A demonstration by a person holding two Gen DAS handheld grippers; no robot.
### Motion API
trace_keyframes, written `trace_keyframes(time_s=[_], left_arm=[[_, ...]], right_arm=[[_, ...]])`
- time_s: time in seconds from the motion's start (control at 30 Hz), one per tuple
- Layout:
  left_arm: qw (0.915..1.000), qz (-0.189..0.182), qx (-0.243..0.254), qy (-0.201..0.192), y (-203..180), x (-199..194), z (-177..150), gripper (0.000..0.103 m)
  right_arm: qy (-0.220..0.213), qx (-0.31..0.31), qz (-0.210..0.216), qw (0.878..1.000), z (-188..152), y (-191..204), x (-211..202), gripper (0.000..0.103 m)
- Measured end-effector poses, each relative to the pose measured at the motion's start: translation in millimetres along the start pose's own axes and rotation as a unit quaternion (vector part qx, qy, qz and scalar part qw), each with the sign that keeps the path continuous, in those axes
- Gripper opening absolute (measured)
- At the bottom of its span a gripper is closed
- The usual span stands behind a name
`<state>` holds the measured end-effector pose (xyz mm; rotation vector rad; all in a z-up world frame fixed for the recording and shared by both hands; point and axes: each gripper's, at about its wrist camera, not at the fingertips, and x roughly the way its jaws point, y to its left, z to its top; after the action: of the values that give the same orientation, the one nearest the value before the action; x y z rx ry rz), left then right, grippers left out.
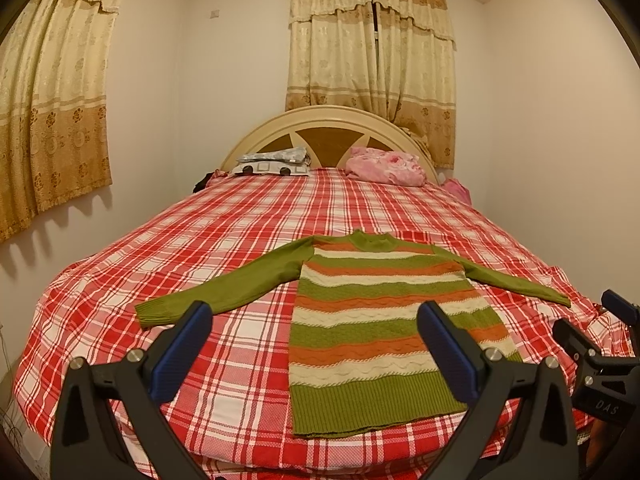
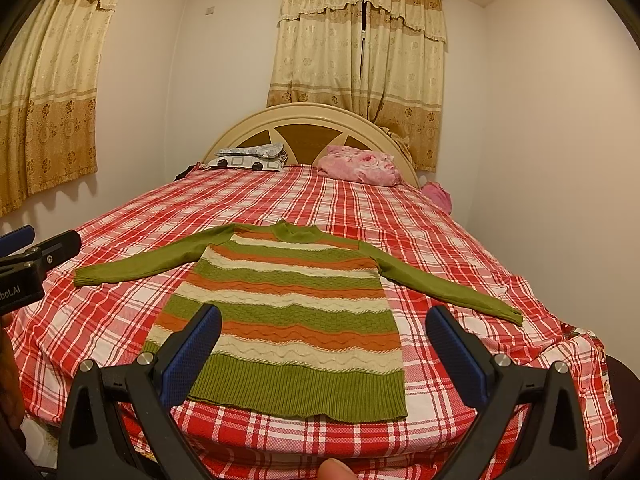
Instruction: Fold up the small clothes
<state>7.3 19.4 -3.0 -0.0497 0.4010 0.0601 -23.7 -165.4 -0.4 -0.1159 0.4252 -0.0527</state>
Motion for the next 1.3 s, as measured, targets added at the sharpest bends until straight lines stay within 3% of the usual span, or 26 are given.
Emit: trace_keyframes(time_s=[0.5, 0.73, 1.1, 1.3], left_arm=[[1.0000, 0.003, 0.000, 0.000, 4, 2, -1, 0.103], [0.9998, 0.007, 0.003, 0.018, 3, 18, -7, 0.103], [0.9967, 0.006, 0.046, 0.066, -14, 80, -21, 0.103], [0.9949, 0.018, 0.077, 0.063, -25, 112, -15, 0.103]], right_arm=[[0.000, 0.000, 0.002, 1.000, 1, 2, 0, 0.102], [0.005, -0.001, 0.008, 1.000, -2, 2, 8, 0.102], [0.065, 0.039, 0.012, 0.997, -29, -31, 78, 0.102], [0.085, 0.083, 0.015, 0.993, -39, -71, 117, 0.102]])
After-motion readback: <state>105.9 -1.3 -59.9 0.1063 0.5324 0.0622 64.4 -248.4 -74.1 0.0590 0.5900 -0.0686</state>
